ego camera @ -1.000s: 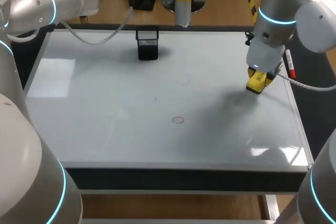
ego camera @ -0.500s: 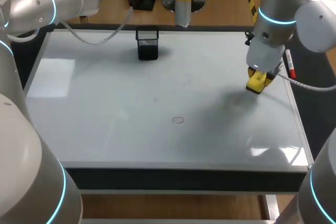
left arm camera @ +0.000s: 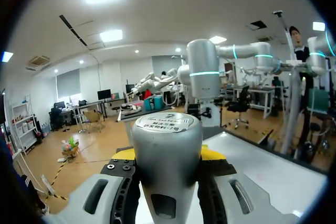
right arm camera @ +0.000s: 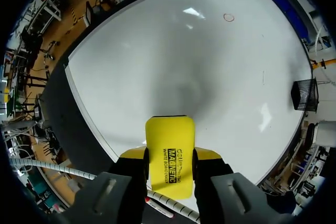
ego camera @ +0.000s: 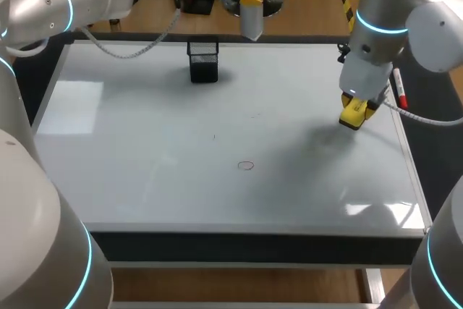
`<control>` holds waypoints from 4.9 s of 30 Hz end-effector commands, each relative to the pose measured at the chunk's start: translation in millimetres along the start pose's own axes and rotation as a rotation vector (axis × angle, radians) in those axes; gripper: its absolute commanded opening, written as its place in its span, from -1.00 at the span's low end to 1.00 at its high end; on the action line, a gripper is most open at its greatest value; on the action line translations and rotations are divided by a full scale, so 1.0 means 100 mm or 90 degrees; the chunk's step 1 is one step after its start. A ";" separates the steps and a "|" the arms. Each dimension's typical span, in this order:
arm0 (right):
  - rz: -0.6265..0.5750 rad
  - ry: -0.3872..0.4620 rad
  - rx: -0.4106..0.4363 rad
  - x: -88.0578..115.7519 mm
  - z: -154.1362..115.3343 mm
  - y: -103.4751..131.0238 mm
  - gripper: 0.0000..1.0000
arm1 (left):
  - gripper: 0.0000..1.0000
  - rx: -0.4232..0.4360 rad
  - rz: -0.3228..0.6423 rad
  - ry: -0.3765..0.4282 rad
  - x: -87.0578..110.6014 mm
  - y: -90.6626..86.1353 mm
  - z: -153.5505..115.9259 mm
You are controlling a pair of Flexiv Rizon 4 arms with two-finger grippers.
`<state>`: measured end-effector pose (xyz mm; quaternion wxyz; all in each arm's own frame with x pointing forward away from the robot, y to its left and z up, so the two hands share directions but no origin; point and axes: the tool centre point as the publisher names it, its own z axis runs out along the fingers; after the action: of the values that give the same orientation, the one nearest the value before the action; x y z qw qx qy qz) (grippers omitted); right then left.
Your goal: Pick up the inspection probe, press it on each red-marked spot on the whiteboard one by one, put down the probe, pick up the eraser, and wipe off all the red marks.
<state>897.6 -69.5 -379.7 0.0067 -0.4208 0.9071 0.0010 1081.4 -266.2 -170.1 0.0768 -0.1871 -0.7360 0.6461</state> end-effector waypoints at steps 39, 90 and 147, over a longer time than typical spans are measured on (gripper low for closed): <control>-0.001 0.002 0.000 0.00 0.00 -0.01 -1.00 | -1.00 0.054 0.004 0.123 2.53 0.03 0.69; -0.001 0.002 0.000 0.00 0.00 -0.01 -1.00 | -1.00 0.067 -0.061 0.198 3.04 0.60 1.06; -0.001 0.002 0.000 0.00 0.00 -0.01 -1.00 | -1.00 0.050 -0.041 0.227 3.07 0.52 0.99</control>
<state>897.9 -69.2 -380.2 0.0063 -0.4208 0.9072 0.0010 770.4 -242.6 -280.0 0.2340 -0.2685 -0.6934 0.6264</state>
